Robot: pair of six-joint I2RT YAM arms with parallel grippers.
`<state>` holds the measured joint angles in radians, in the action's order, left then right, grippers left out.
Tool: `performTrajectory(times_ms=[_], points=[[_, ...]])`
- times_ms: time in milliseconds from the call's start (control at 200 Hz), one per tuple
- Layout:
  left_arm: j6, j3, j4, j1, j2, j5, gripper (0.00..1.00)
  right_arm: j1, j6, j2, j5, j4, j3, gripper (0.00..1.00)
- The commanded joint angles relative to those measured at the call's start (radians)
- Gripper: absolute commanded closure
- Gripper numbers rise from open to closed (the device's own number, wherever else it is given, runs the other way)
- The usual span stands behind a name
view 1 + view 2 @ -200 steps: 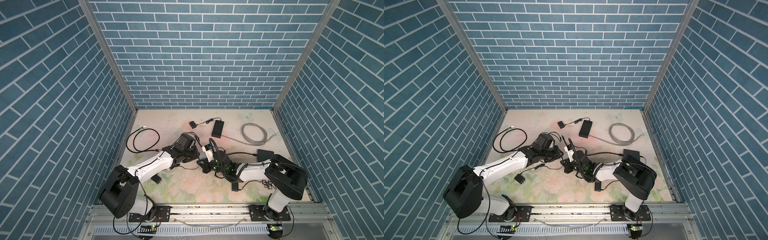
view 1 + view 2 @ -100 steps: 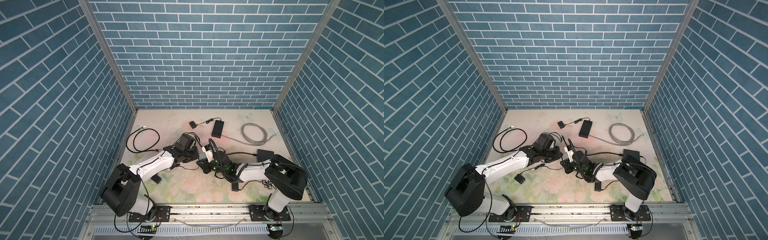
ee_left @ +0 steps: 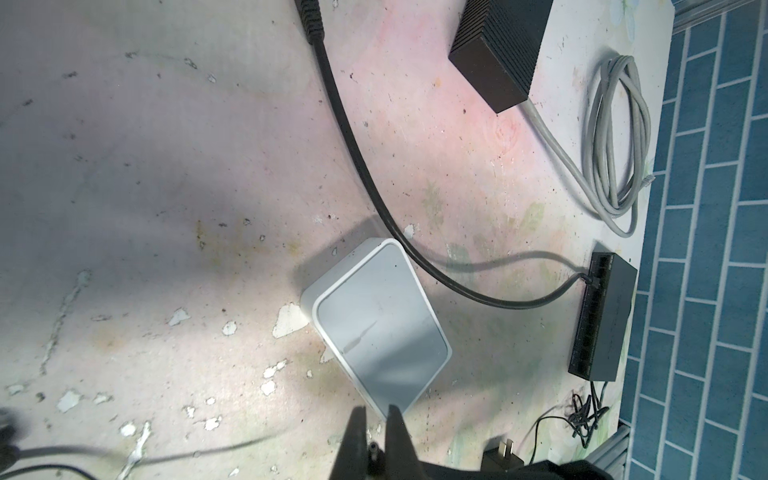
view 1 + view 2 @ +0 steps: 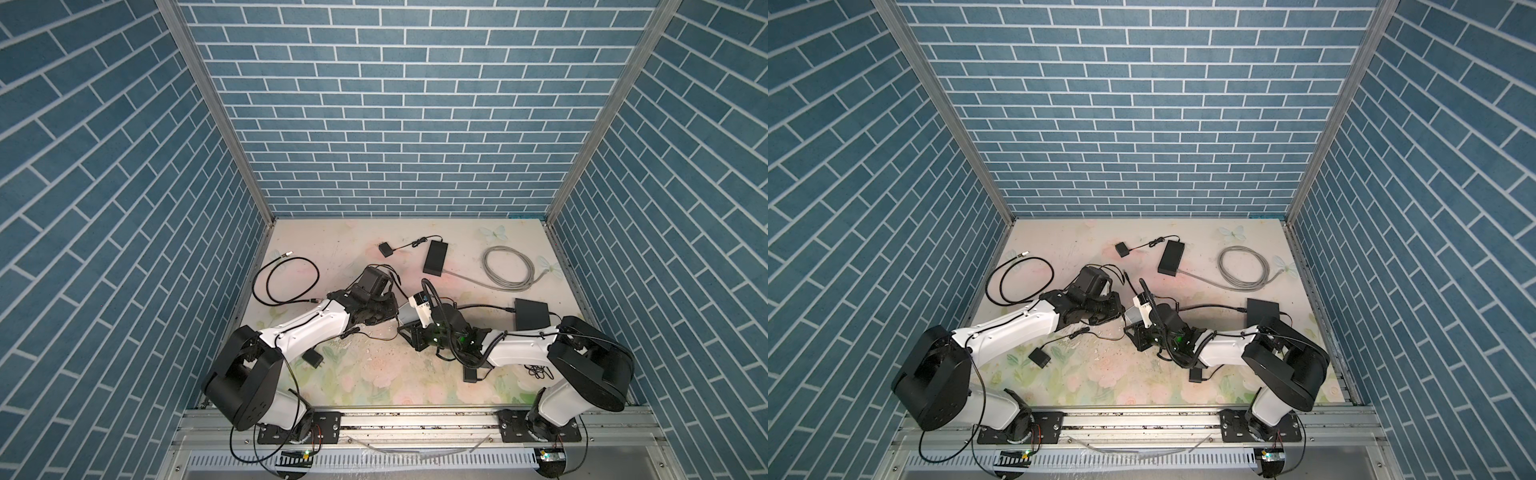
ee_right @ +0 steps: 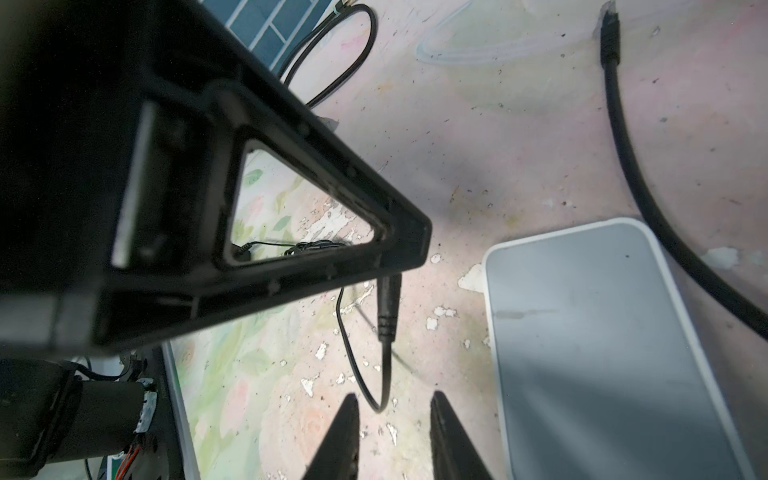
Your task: Insert the plug into the switch port
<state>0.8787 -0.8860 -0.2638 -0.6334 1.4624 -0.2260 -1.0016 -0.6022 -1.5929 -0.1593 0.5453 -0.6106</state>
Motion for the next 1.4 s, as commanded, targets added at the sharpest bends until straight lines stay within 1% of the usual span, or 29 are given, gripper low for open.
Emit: performTrajectory(times_ms=[0, 180, 545, 695, 755, 835, 880, 935, 1010, 1090, 1180, 1235, 1250, 1285, 1330, 1395], points=[[-0.011, -0.023, -0.009, -0.002, 0.013, 0.004, 0.93, -0.006, 0.0, -0.028, 0.03, -0.009, -0.05, 0.7], [-0.011, -0.017, -0.004, -0.002, 0.011, 0.003, 0.93, -0.006, 0.004, -0.032, 0.041, -0.005, -0.067, 0.72], [-0.006, -0.005, 0.012, -0.002, 0.013, -0.006, 0.93, -0.006, 0.012, -0.053, 0.035, -0.018, -0.097, 0.89], [-0.006, -0.003, 0.01, -0.003, 0.009, -0.004, 0.93, -0.006, 0.007, -0.053, 0.04, -0.019, -0.096, 0.99], [-0.006, -0.001, 0.01, -0.003, 0.007, -0.001, 0.93, -0.006, 0.003, -0.05, 0.04, -0.019, -0.093, 1.0], [-0.002, 0.003, 0.01, -0.003, 0.006, 0.003, 0.87, -0.007, -0.01, -0.047, 0.045, -0.03, -0.086, 1.0], [0.001, 0.005, 0.014, -0.003, 0.003, 0.006, 0.8, -0.006, -0.018, -0.044, 0.048, -0.034, -0.081, 1.0], [-0.002, 0.008, 0.01, -0.004, -0.001, 0.019, 0.69, -0.006, -0.026, -0.039, 0.049, -0.041, -0.073, 1.0], [-0.026, -0.007, -0.022, -0.002, -0.007, 0.048, 0.6, -0.006, -0.034, -0.026, 0.04, -0.066, -0.063, 1.0], [-0.075, -0.043, -0.073, 0.001, -0.01, 0.098, 0.56, -0.005, -0.053, 0.009, 0.023, -0.125, -0.048, 1.0], [-0.13, -0.082, -0.116, 0.001, -0.009, 0.158, 0.53, -0.002, -0.086, 0.08, 0.054, -0.214, -0.014, 1.0], [-0.158, -0.093, -0.116, 0.001, 0.005, 0.164, 0.52, 0.006, -0.105, 0.125, 0.066, -0.295, -0.001, 1.0], [-0.166, -0.097, -0.115, 0.001, 0.012, 0.163, 0.52, 0.009, -0.109, 0.137, 0.09, -0.316, 0.003, 1.0], [-0.185, -0.107, -0.113, 0.001, 0.031, 0.158, 0.52, 0.017, -0.124, 0.162, 0.105, -0.367, 0.008, 1.0], [-0.223, -0.124, -0.109, -0.002, 0.058, 0.147, 0.52, 0.031, -0.136, 0.192, 0.103, -0.418, 0.021, 1.0], [-0.3, -0.165, -0.124, -0.038, 0.097, 0.202, 0.5, 0.054, -0.141, 0.232, 0.084, -0.479, 0.041, 1.0]])
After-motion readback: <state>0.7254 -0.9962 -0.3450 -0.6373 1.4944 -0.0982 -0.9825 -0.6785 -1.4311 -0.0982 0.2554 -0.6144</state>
